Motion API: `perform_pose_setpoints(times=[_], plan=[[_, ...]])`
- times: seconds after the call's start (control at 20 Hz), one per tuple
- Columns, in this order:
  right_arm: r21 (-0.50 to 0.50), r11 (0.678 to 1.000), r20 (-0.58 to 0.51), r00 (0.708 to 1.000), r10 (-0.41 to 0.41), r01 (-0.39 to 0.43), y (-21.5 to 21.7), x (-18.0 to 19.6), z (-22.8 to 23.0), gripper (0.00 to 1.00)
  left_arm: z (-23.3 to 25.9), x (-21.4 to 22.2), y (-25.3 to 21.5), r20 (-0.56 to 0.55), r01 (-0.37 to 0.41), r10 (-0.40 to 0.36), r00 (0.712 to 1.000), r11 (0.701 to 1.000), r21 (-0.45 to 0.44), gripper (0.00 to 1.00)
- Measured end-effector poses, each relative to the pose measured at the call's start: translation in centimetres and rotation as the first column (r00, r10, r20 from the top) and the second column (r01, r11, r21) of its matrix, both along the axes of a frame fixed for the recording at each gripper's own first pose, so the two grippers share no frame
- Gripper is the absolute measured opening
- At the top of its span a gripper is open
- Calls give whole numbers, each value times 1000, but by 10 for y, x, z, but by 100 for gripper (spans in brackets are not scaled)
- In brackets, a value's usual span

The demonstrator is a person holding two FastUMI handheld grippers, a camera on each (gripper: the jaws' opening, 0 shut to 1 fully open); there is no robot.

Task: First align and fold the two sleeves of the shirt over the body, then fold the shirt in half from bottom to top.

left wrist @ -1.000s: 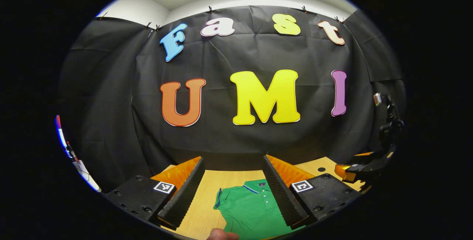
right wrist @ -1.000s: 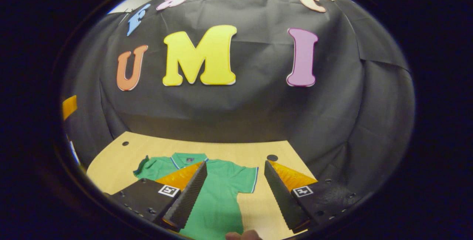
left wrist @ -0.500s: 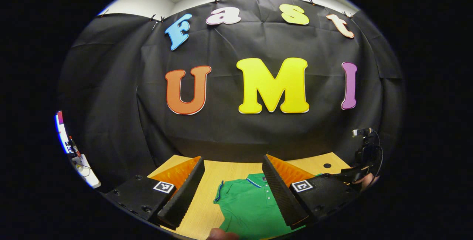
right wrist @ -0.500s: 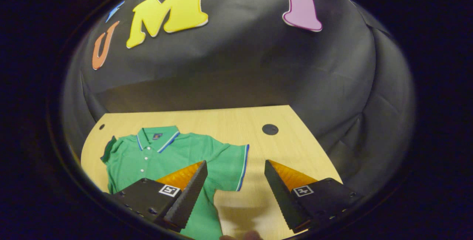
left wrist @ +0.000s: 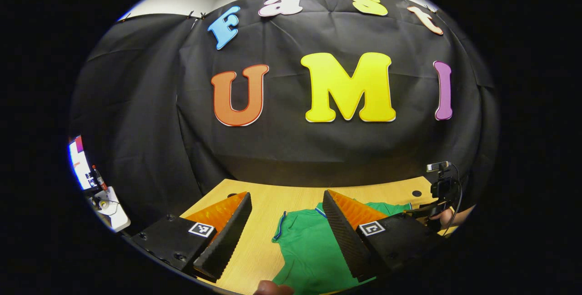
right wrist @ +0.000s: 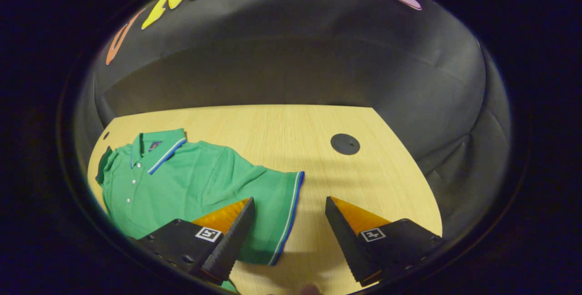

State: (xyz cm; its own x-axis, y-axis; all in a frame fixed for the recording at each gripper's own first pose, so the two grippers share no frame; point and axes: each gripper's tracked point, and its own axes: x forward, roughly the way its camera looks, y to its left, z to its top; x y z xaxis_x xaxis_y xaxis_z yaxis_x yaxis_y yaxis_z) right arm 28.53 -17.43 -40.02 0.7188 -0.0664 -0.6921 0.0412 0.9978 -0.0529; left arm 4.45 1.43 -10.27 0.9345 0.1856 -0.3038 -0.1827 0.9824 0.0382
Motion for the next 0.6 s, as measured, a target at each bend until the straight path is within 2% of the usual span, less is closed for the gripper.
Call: perform_pose_setpoints(times=[0.1, 0.15, 0.2, 0.3, 0.35, 0.4, 0.45, 0.5, 0.6], plan=[[32, 999, -6, 1000, 5, -5, 5, 2, -1, 93, 1, 0, 1, -1, -3, 3, 1000, 1000, 2, 99], [35, 999, -11, 1000, 12, -12, 6, 2, -4, 84, 1, 1, 0, 1, -4, 4, 1000, 1000, 5, 99], [43, 999, -16, 1000, 22, -22, 8, 2, -5, 80, 2, 1, 0, 1, -4, 4, 1000, 1000, 8, 99], [83, 996, -22, 999, 29, -28, 15, 0, -6, 64, 2, 1, 0, 1, -4, 4, 1000, 1000, 9, 99], [90, 996, -17, 1000, 24, -22, 13, 2, -6, 50, 2, 1, -1, 0, -3, 3, 1000, 1000, 9, 99], [113, 993, -14, 1000, 18, -16, 11, 1, -4, 46, 3, 1, -1, 2, -3, 3, 1000, 1000, 9, 99], [135, 991, -19, 1000, 9, -7, 13, 1, -6, 27, 3, 0, -1, 4, -3, 3, 1000, 1000, 9, 99], [145, 989, -15, 1000, 13, -11, 13, 0, -6, 21, 4, -1, 0, 4, -4, 4, 1000, 1000, 10, 99], [148, 989, -13, 1000, 11, -9, 11, 0, -4, 2, 4, -1, 3, 1, -8, 8, 1000, 1000, 11, 99]])
